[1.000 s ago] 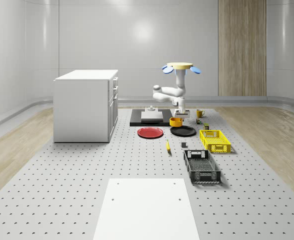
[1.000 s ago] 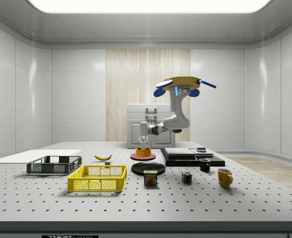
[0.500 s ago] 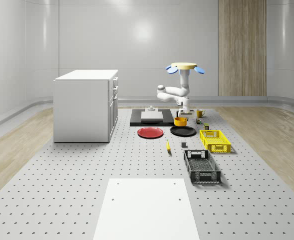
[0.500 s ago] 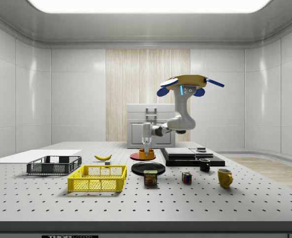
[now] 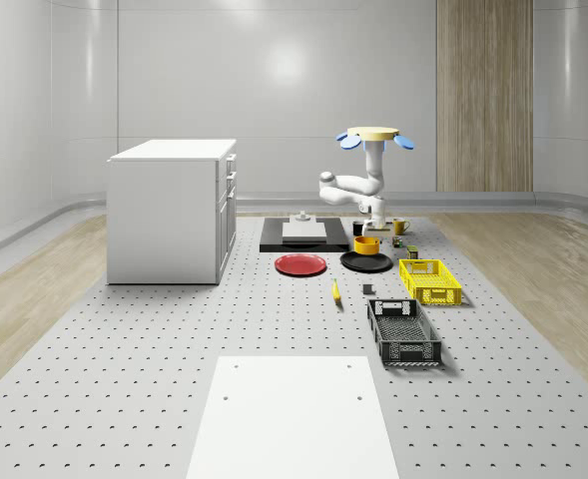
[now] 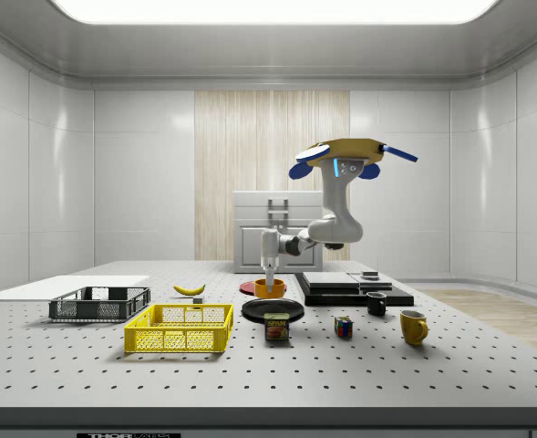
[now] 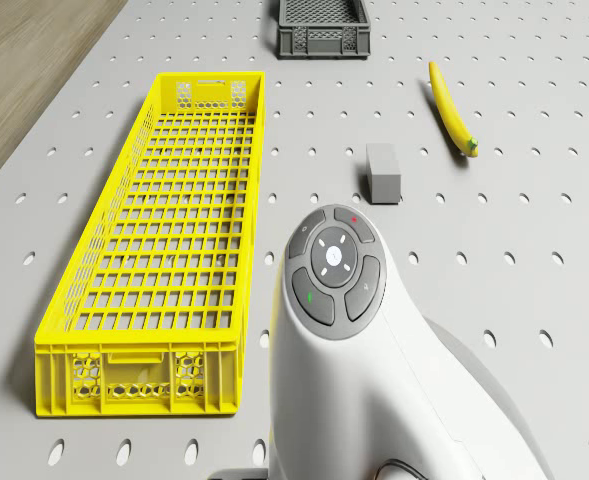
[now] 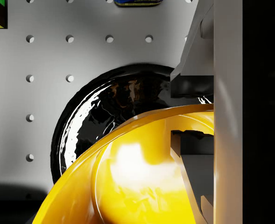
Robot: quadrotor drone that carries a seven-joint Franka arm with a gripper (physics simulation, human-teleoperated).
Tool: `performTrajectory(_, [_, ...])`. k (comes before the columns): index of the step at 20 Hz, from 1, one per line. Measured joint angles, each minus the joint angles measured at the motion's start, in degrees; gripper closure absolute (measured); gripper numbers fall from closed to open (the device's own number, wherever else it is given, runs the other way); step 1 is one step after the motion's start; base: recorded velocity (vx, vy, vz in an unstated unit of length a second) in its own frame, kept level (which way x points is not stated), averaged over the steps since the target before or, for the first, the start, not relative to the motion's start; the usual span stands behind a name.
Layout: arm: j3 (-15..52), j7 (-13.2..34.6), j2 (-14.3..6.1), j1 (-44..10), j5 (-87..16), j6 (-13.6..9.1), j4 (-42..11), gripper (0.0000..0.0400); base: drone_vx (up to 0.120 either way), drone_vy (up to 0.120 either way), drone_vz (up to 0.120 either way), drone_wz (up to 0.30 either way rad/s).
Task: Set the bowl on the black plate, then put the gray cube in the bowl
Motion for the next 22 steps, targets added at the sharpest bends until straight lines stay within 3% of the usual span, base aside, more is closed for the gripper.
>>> performTrajectory(15, [-9.8,0.1,0.7,-2.1,-9.3,3.4,3.4,0.03,0.0,0.0,0.0,0.0])
performTrajectory(16, [-10.3,0.1,0.8,-2.2,-9.8,3.6,3.6,0.0234,0.0,0.0,0.0,0.0])
performTrajectory(18, [-10.8,0.0,1.0,-2.3,-10.3,3.6,3.8,0.0142,0.0,0.0,0.0,0.0])
performTrajectory(22, [-9.5,-0.1,1.2,-1.7,-9.2,2.8,3.1,0.0052,0.0,0.0,0.07,0.0])
